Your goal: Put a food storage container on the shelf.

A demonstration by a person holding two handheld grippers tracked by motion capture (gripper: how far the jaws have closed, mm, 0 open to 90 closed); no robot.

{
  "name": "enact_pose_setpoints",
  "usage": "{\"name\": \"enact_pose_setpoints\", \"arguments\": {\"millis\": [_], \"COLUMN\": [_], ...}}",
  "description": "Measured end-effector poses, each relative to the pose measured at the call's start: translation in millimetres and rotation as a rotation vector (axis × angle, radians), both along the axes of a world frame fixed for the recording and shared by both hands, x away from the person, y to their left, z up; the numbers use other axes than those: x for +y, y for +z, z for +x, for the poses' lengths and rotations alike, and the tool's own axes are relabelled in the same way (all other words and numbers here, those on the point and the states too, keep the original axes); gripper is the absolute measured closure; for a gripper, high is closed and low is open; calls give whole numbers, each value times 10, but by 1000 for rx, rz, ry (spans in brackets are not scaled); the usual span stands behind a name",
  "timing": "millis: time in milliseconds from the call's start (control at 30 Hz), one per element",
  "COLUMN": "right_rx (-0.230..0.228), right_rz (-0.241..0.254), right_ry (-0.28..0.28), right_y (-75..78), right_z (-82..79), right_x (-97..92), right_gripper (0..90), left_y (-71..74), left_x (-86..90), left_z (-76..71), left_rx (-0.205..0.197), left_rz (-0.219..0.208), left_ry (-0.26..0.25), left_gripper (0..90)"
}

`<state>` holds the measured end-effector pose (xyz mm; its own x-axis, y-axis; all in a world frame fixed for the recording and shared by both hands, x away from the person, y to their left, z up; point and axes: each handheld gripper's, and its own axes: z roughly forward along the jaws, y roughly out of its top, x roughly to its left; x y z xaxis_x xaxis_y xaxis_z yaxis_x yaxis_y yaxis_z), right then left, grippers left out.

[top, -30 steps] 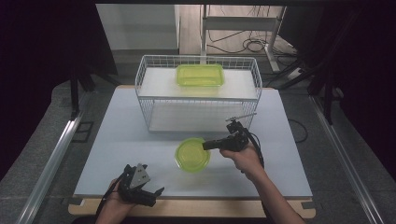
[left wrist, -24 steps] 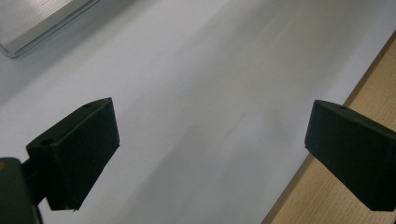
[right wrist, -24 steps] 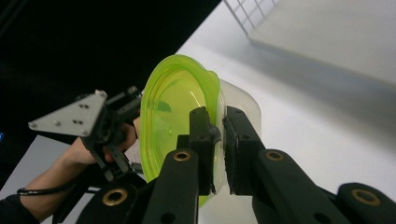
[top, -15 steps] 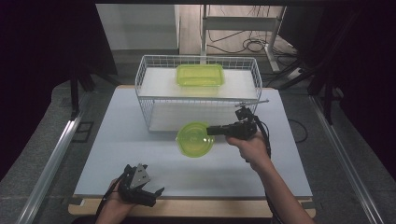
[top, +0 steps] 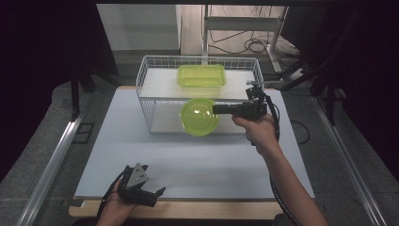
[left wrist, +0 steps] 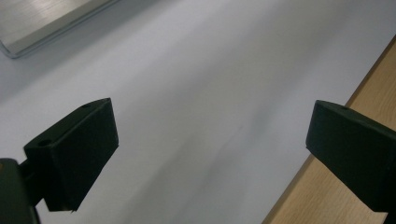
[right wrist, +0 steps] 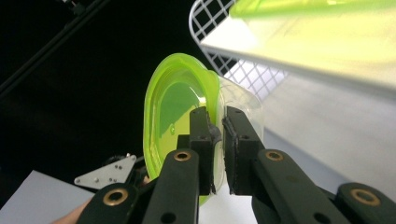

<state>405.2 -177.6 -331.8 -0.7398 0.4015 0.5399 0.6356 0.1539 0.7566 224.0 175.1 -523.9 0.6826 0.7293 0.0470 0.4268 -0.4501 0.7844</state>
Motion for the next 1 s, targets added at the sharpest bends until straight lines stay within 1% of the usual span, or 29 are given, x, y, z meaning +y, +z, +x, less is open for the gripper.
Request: {"name": "enact_pose_setpoints", "arguments": {"millis": [67, 300, 500, 700, 867, 1000], "right_rx": [1, -31, -46, -59, -61, -57], "right_rz": [4, 3, 13, 19, 6, -14], "right_ry": [-8, -55, -95, -150, -186, -212], "right_y": [67, 315, 503, 704, 793, 807], "right_z": [28, 162, 286, 437, 548, 647], "right_x": [-7, -10, -5, -3, 31, 92], "right_gripper": [829, 829, 829, 829, 829, 829], "left_y": [-7, -22, -25, -30, -37, -38], "left_x": [-1, -24, -21, -21, -17, -17], "left_z": [-1, 0, 1, 1, 4, 4], "left_rx": [3, 12, 14, 15, 17, 17], "left_rz": [-9, 10, 20, 31, 31, 33], "left_ry": [5, -8, -8, -11, -11, -12], "left_gripper": [23, 22, 23, 23, 23, 23]}}
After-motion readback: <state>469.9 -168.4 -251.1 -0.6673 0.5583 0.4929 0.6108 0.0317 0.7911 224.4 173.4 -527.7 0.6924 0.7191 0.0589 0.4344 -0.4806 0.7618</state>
